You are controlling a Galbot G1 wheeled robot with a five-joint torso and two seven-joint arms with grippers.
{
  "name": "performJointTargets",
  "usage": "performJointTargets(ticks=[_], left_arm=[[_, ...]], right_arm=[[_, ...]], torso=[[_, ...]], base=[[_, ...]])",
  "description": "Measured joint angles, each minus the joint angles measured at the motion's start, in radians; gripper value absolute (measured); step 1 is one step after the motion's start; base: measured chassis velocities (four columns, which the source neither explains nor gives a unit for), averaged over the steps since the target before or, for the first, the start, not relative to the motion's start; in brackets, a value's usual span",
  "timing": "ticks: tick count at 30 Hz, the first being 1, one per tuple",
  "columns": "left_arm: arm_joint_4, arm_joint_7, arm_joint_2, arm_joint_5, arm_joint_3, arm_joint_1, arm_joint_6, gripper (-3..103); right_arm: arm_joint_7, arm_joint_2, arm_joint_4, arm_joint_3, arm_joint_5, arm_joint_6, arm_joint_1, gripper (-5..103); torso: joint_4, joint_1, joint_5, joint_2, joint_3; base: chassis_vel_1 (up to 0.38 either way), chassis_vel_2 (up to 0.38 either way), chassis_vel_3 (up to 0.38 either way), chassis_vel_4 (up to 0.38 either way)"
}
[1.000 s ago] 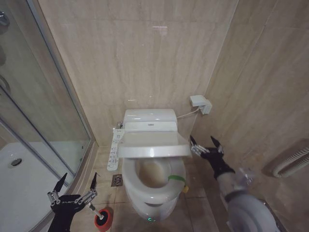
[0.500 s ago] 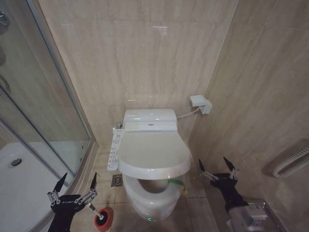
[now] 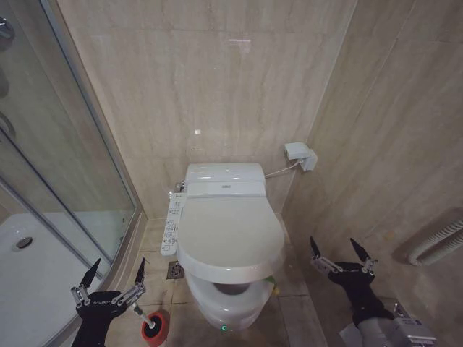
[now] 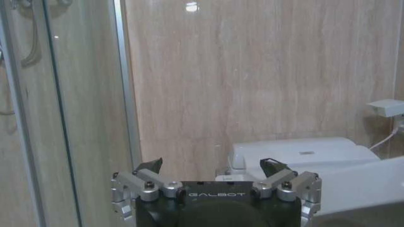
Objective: Open the toilet lid, clean the toilet bowl with a toilet brush, close the toilet lid, and flush.
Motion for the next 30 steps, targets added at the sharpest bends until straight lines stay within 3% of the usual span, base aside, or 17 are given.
performJointTargets(ticks=[6,20,30], left_arm=[[0.0,0.0,0.0,0.0,0.0,0.0,0.0,100],[0.0,0.0,0.0,0.0,0.0,0.0,0.0,100],[0.0,0.0,0.0,0.0,0.0,0.0,0.0,100]], right_arm=[[-0.031,0.017,0.0,-0.035,-0.001,0.037,0.01,100],[-0.037,0.012,-0.003,-0.03,0.048,0.031,0.016,100],[-0.037,0.018,-0.004,-0.033,0.05,0.086,0.023,100]], torso=[[0.0001,0.0,0.0,0.0,0.0],[0.0,0.0,0.0,0.0,0.0],[0.0,0.0,0.0,0.0,0.0]], base=[[0.0,0.0,0.0,0.0],[0.0,0.0,0.0,0.0],[0.0,0.0,0.0,0.0]])
